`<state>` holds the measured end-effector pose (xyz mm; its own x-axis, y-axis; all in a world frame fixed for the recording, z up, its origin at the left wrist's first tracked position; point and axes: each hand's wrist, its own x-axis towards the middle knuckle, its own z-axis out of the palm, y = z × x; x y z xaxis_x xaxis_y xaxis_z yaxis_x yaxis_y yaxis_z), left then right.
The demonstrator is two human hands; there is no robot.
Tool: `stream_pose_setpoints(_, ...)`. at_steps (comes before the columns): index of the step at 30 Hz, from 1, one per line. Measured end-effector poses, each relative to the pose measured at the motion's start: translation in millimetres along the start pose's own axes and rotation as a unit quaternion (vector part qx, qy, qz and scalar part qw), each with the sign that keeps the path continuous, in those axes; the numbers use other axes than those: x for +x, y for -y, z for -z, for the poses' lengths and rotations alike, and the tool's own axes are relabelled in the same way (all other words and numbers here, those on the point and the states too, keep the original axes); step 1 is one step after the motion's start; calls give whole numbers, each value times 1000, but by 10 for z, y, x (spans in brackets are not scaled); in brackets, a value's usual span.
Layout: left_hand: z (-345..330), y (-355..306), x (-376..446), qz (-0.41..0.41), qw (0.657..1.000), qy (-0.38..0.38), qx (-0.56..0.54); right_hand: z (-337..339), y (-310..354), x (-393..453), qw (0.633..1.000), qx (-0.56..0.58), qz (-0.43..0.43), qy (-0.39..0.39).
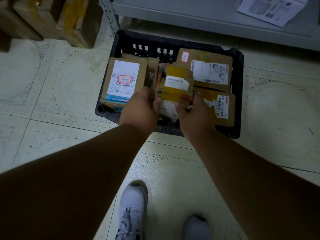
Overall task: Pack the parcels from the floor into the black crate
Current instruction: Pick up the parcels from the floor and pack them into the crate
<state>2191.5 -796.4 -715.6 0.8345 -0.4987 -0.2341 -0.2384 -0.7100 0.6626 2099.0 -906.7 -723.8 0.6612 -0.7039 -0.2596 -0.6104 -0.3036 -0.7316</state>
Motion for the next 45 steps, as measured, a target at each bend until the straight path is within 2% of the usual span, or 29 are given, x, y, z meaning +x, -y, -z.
stream_pose_setpoints(3, 65, -69, 197, 45, 998, -8, -34, -36, 100, 198, 1000, 6, 12, 10)
stream_pose_setpoints(7, 80, -66, 450, 79, 996, 34, -12, -112, 146, 489, 1000, -9, 2, 25)
stream_pose_setpoints(11, 88, -67, 602, 87, 996, 1, -13, -78, 209, 661, 999, -23, 6, 41)
stream_pose_setpoints(15, 121, -89, 723, 75, 997, -30, 11, -48, 277, 801, 998, -28, -13, 60)
stream_pose_setpoints(21, 120, -169, 820, 43, 995, 11, 88, -69, 214, 863, 991, 56, -92, 75)
stream_pose_setpoints(25, 88, -206, 827, 44, 986, 37, 158, -173, 83, 753, 989, 85, -89, 81)
stream_pose_setpoints(29, 45, -220, 806, 49, 981, 38, 183, -205, 59, 719, 988, 97, -88, 83)
stream_pose_setpoints(32, 8, -198, 743, 55, 984, 31, 165, -199, 63, 695, 987, 104, -90, 79)
stream_pose_setpoints(37, 24, -192, 611, 32, 998, -4, 52, -142, 122, 605, 988, 117, -97, 40)
stream_pose_setpoints(40, 19, -215, 606, 37, 998, 8, 58, -117, 172, 601, 988, 99, -111, 41)
stream_pose_setpoints(45, -33, -243, 661, 79, 980, 61, 173, -176, 125, 599, 996, 3, -74, 45)
